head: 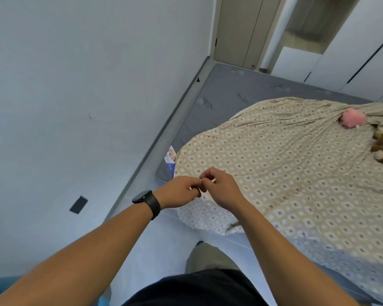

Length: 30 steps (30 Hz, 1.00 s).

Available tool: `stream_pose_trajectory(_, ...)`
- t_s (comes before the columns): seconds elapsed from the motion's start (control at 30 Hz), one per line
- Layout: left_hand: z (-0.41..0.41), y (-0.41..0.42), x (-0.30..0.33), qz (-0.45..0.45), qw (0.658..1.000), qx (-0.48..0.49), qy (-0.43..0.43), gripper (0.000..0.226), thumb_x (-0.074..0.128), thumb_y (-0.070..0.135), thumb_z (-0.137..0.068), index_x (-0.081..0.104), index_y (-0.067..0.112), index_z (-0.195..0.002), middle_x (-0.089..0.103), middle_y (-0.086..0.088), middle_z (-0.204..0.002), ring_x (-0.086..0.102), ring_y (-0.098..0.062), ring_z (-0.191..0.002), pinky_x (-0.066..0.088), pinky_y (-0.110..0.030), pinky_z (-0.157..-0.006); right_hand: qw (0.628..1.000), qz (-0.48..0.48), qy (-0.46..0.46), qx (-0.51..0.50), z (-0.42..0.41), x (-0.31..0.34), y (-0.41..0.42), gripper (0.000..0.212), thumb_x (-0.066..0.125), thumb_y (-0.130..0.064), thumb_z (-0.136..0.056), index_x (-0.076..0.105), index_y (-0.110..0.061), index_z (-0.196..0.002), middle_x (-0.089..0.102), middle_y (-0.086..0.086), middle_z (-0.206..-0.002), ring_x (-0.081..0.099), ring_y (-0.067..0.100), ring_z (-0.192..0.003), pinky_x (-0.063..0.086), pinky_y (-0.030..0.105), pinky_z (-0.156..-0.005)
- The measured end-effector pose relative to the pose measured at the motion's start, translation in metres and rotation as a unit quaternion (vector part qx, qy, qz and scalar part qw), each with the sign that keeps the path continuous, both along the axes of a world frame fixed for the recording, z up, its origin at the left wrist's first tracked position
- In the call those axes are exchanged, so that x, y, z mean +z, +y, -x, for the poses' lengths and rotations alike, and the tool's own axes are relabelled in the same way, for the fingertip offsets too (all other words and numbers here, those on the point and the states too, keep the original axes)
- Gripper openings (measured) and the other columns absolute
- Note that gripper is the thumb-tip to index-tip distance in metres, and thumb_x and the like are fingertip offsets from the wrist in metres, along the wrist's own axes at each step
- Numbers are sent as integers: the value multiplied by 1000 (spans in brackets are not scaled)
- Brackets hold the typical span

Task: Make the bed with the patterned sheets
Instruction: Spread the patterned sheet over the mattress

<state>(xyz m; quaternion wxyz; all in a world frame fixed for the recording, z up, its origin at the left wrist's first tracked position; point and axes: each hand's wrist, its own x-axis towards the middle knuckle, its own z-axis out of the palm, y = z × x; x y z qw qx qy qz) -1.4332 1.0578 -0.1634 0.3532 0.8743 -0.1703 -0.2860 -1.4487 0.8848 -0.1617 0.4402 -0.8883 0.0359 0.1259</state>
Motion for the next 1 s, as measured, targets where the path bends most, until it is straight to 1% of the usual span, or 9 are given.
stream_pose_trajectory(0.17, -66, 37, 0, 37, 999, 34, 14, 29, 48, 18, -101, 70, 28, -116, 71, 14, -100, 64, 5, -89, 52, -18, -86, 999, 32, -31, 1, -79, -4, 26, 13, 56, -21, -98, 67, -26, -98, 64, -19, -89, 58, 0, -77, 40, 18, -65)
stream_pose_trajectory(0.27, -111, 73, -3, 33, 997, 66, 19, 27, 51, 15, -99, 72, 28, -110, 72, 13, -99, 67, 1, -92, 55, -26, -92, 999, 31, -41, 14, -134, -12, 51, 14, 56, -20, -98, 70, -23, -101, 66, -15, -94, 58, 1, -78, 45, 22, -70)
stream_pose_trajectory(0.37, -164, 106, -2, 23, 996, 84, 12, 25, 53, 14, -98, 73, 28, -106, 72, 12, -97, 67, -5, -91, 56, -31, -91, 998, 44, -34, 31, -184, -8, 74, 16, 55, -21, -99, 70, -21, -104, 69, -7, -100, 63, 9, -83, 54, 29, -74)
stream_pose_trajectory(0.47, -204, 117, 1, 0, 997, 73, 19, 23, 53, 16, -100, 72, 26, -107, 71, 12, -96, 66, -7, -90, 56, -30, -89, 998, 45, -36, 28, -210, -2, 86, 15, 55, -24, -100, 69, -23, -104, 69, -9, -97, 62, 7, -81, 55, 30, -75)
stream_pose_trajectory(0.6, -254, 103, -8, 30, 998, 45, 46, 22, 53, 17, -99, 72, 29, -104, 72, 13, -99, 68, -4, -89, 56, -31, -90, 998, 52, -39, 10, -239, 3, 78, 13, 55, -27, -100, 68, -27, -102, 68, -13, -94, 60, 5, -78, 55, 31, -75)
stream_pose_trajectory(0.67, -283, 89, -15, 23, 997, -11, 68, 22, 53, 17, -100, 71, 28, -104, 72, 12, -97, 68, 0, -83, 55, -25, -85, 996, 54, -48, -51, -256, -4, 70, 13, 56, -27, -99, 69, -25, -104, 68, -12, -97, 61, 6, -82, 55, 34, -79)
stream_pose_trajectory(0.73, -312, 77, -16, 19, 995, -62, 80, 23, 52, 17, -100, 71, 28, -105, 72, 12, -95, 68, -2, -82, 54, -22, -80, 991, 50, -53, -115, -268, -6, 65, 14, 56, -27, -99, 69, -25, -105, 68, -12, -98, 61, 6, -81, 55, 34, -79)
stream_pose_trajectory(0.87, -391, 61, -26, 17, 988, -125, 88, 23, 54, 15, -97, 72, 27, -103, 74, 7, -95, 70, -14, -85, 59, -33, -84, 977, 51, -17, -205, -298, -16, 66, 16, 55, -29, -99, 68, -28, -107, 68, -15, -99, 61, 5, -78, 55, 36, -79)
stream_pose_trajectory(1.0, -451, 52, -40, -8, 978, -181, 99, 25, 52, 12, -95, 72, 28, -96, 74, 5, -92, 69, -14, -80, 59, -40, -85, 955, 55, 10, -291, -328, -18, 77, 17, 56, -30, -99, 68, -29, -110, 67, -14, -101, 60, 4, -82, 56, 37, -81)
